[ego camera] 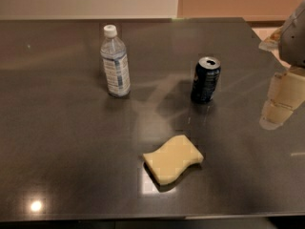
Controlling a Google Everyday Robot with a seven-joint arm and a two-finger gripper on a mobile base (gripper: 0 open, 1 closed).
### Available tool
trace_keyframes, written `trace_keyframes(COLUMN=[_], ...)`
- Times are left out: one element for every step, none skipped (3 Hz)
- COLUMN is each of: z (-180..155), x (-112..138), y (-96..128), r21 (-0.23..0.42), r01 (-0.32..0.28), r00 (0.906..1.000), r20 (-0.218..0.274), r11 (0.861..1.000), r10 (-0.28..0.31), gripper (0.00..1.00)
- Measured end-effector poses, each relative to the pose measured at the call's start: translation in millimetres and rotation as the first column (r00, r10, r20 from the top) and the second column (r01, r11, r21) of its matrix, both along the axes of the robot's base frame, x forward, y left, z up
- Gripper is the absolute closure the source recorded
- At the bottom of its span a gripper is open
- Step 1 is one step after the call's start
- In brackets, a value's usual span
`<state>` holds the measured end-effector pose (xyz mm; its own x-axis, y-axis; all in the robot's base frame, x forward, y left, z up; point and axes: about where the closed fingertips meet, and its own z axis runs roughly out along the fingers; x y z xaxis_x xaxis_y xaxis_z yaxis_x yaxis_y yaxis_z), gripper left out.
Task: Move blue plastic bottle near pepsi can
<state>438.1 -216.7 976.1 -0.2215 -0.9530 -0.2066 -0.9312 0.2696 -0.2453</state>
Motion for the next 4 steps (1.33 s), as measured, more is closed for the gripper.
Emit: trace_keyframes(z=[-1, -2, -2, 1], x=[12, 35, 59, 81], y=[5, 18, 33, 45], r21=[-0.004, 0.015, 0.042, 0.076], r01=[-0.001, -0.032, -0.062, -0.083], r00=[1.0000, 0.9994, 0.9979, 0.9963], r20=[0.004, 0.008, 0.018, 0.029], r11=[1.000, 0.999, 0.997, 0.994], r10=[0.001, 0.032, 0.061, 0.081], gripper=[0.00, 0.00, 0.00, 0.00])
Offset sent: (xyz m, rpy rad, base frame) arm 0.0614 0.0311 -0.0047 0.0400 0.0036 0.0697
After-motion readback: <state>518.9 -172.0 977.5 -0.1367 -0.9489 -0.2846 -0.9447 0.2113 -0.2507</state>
